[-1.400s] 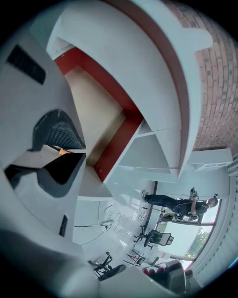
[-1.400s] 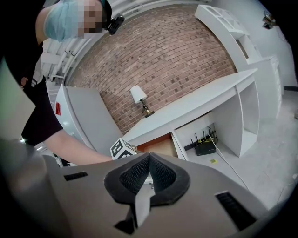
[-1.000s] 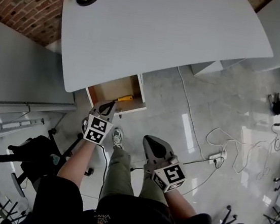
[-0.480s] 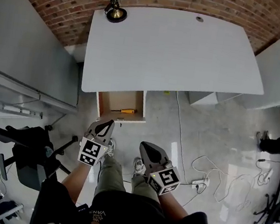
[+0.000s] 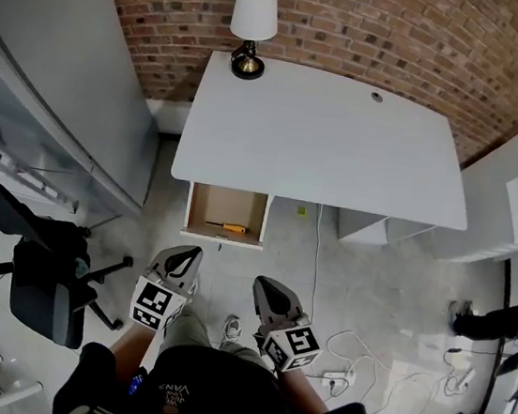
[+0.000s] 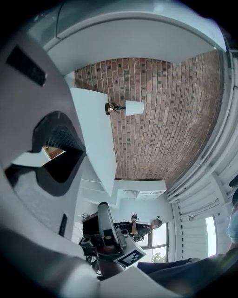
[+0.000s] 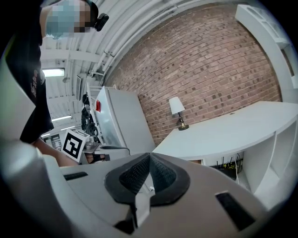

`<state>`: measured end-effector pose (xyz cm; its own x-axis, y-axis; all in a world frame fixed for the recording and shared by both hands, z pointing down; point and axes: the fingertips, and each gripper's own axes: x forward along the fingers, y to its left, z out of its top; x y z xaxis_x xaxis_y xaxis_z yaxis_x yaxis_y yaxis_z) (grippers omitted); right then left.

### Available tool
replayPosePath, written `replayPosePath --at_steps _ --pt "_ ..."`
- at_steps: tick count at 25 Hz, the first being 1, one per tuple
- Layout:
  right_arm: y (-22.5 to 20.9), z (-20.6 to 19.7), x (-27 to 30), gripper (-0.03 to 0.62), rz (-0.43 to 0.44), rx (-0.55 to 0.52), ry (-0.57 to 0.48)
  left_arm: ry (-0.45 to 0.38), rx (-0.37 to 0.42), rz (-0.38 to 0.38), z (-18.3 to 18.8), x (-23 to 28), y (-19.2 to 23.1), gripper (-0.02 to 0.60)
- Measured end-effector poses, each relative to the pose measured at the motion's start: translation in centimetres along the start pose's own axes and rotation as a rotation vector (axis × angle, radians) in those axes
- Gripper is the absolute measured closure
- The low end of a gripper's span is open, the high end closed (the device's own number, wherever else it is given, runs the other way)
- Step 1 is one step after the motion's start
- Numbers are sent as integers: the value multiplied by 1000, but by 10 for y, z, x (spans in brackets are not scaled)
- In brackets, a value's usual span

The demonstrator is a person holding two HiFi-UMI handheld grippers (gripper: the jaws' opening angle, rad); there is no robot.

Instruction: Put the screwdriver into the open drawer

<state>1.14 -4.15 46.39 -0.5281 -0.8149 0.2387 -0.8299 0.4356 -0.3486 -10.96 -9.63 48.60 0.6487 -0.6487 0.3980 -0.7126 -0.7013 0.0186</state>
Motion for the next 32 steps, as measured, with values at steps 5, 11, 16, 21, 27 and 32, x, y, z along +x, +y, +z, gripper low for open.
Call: replayPosePath --at_steps 5,11,16,21,27,32 --pt "9 14 -9 594 39 -43 -14 -43 -12 51 14 -27 -4 575" --pt "20 29 -17 595 66 -75 -42 -88 -32 75 24 -49 -13 574" --pt "24 38 -20 594 77 -90 -34 -105 -54 75 35 -61 -21 574" --pt "26 46 -24 594 91 -117 -41 -131 -43 89 48 -75 -26 574" --pt "27 48 -31 595 81 -144 -48 -107 -52 96 50 -88 -28 574" --pt "30 48 -34 595 81 -171 -35 -126 -69 113 52 -94 -28 574"
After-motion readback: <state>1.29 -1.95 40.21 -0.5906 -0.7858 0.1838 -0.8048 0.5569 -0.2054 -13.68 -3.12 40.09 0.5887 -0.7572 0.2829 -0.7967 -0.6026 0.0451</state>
